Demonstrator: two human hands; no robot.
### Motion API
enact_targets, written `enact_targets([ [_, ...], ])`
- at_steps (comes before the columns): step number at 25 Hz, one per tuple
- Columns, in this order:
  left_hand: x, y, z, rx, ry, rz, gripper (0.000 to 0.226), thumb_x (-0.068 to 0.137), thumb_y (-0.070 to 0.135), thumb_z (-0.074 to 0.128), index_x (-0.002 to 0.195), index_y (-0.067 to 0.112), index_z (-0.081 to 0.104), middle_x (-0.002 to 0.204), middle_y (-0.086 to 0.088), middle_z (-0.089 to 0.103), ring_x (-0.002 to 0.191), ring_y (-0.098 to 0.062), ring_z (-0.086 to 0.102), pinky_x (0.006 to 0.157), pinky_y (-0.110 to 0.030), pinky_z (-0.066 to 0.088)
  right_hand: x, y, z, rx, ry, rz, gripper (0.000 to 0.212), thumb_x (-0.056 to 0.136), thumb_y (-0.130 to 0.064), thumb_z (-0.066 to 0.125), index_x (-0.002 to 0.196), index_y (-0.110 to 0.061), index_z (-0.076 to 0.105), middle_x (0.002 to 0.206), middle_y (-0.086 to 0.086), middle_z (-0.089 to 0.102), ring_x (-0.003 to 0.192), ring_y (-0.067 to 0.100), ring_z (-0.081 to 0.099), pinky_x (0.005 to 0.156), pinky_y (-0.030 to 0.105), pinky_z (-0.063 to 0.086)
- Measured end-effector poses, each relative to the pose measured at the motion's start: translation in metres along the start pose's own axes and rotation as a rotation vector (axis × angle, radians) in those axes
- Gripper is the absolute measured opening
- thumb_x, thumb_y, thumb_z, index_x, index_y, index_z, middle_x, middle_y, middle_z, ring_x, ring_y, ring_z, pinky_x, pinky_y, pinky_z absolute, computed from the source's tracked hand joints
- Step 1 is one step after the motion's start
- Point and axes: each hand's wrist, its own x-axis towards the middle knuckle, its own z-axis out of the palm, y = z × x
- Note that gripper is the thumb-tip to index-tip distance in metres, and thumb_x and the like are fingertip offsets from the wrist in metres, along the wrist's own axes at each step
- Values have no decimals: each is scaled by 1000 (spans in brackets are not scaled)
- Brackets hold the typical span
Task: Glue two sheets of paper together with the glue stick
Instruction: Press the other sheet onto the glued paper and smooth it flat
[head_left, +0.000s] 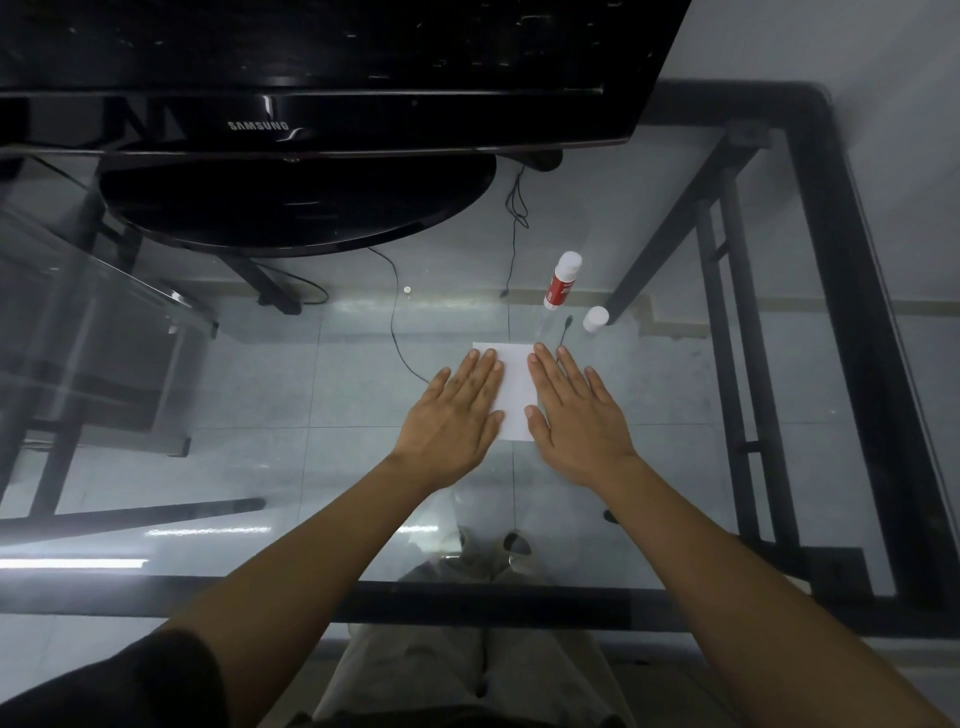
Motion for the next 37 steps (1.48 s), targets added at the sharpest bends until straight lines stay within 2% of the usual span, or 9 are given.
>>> enact_targets([
  [8, 16, -15, -6, -15, -18, -88, 58, 98, 41, 10, 145, 12, -6, 156, -6, -5, 140, -16, -13, 110, -34, -7, 0, 0, -1, -14, -6, 0, 59, 95, -40, 18, 144, -18, -7, 157, 0, -6, 143, 17, -10, 114, 36, -5],
  [13, 5, -5, 1, 5, -30, 22, 57, 97, 42, 9, 144, 14, -8, 157, -6, -2, 134, -14, -19, 110, -34, -7, 1, -1, -1, -18, -18, 3, 60, 95, -41, 17, 144, -18, -9, 157, 0, -8, 142, 18, -11, 113, 36, -7],
  [17, 2, -10, 0, 0, -26, -60, 58, 97, 43, 11, 145, 13, -5, 157, -6, -2, 135, -15, -16, 110, -35, -6, 1, -1, -2, -19, -30, 9, 60, 95, -42, 16, 144, -19, -8, 157, 0, -8, 142, 19, -12, 115, 38, -4],
  [18, 1, -10, 0, -12, -11, -70, 58, 98, 42, 14, 145, 11, 0, 156, -7, 2, 138, -17, -12, 110, -35, -3, 1, -1, -2, -18, -30, 10, 60, 95, -43, 16, 144, -19, -8, 157, 1, -9, 142, 19, -12, 116, 38, -3],
  [20, -3, -6, -5, -49, 56, -45, 53, 99, 35, 28, 142, 4, 21, 152, -14, 23, 141, -27, 12, 112, -41, 12, 2, -1, -1, -13, -25, 12, 60, 95, -42, 16, 144, -19, -9, 157, 0, -9, 142, 19, -12, 115, 38, -3],
  [23, -4, 0, -13, -115, 135, 34, 40, 96, 21, 46, 128, -1, 48, 136, -21, 49, 129, -37, 41, 104, -49, 37, 1, 0, 0, -7, -6, 12, 59, 95, -41, 17, 144, -20, -7, 157, -1, -7, 142, 17, -11, 113, 36, -5],
  [29, 2, -3, -22, -202, 184, 18, 35, 89, 15, 57, 120, -2, 56, 125, -21, 59, 120, -39, 50, 98, -44, 43, 4, 1, 2, 49, -11, 15, 59, 96, -42, 19, 145, -21, -5, 157, -2, -6, 142, 17, -11, 111, 35, -9],
  [32, 5, -4, -24, -270, 190, 8, 36, 89, 16, 58, 121, 0, 56, 127, -19, 57, 120, -36, 47, 101, -41, 39, 0, 2, 0, 120, 17, 19, 60, 95, -44, 16, 144, -20, -10, 154, -4, -14, 139, 14, -17, 111, 34, -10],
  [37, 16, 2, -36, -507, 272, -147, 37, 86, 20, 59, 120, 6, 50, 124, -14, 52, 113, -27, 46, 94, -30, 37, -14, 18, -2, 169, 55, 140, 58, 94, -45, 13, 137, -21, -18, 148, -5, -19, 138, 13, -18, 111, 33, -10],
])
